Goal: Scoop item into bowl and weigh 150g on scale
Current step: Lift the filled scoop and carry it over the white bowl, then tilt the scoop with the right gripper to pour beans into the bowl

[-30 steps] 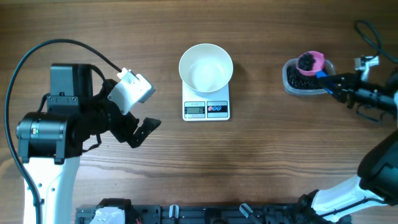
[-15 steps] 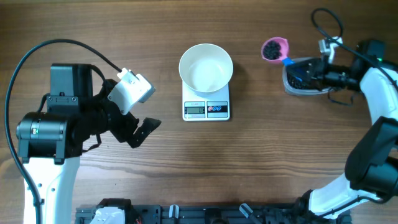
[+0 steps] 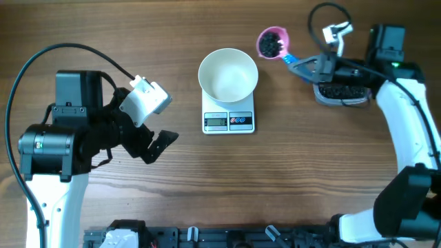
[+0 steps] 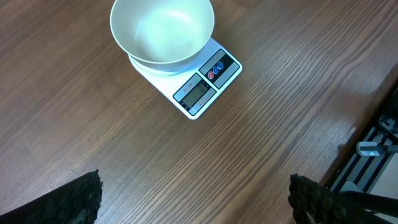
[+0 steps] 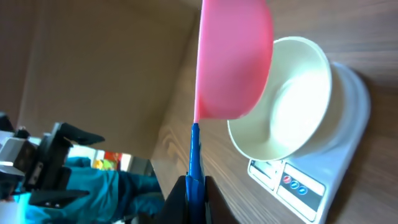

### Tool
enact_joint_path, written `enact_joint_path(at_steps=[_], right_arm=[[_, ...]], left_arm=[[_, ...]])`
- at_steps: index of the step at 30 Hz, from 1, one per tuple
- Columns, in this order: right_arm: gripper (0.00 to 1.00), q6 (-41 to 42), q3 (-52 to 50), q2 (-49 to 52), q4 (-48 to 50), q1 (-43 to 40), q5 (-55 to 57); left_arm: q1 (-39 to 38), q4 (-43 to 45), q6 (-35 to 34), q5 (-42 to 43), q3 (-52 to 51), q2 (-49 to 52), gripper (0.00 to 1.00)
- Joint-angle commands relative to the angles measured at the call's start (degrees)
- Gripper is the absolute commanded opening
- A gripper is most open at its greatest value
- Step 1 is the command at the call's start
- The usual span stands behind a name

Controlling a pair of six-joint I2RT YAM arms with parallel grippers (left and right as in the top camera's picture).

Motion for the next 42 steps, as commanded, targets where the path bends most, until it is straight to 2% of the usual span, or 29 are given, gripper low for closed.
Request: enact_joint_path(at_steps=[1,9,15,21,28,42], right_arm=[[0.05,-2.2,0.0,-0.9,1.0,4.5,6.7],[0.04,-9.3,0.0,-0.9,4.3,12.9,20.9],[0.04,-16.5,0.0,-0.9,4.4,16.3,30.6],[0.04,-17.9,0.0,-0.9,4.8,18.1,37.5],[0.04,-22.4,0.0,-0.9,6.2,20.5,41.5],[0.05,-25.5,0.0,-0.9,4.5,24.3,50.5]], left_arm=[[0.4,-0.1,0.7,0.5,1.1,0.2,1.00],[0.4,-0.1,0.7,0.5,1.1,0.2,1.00],[0.4,-0.1,0.7,0.5,1.1,0.2,1.00],[0.4,-0.1,0.7,0.5,1.1,0.2,1.00],[0.4,-0.1,0.7,0.5,1.1,0.2,1.00],[0.4,-0.1,0.7,0.5,1.1,0.2,1.00]])
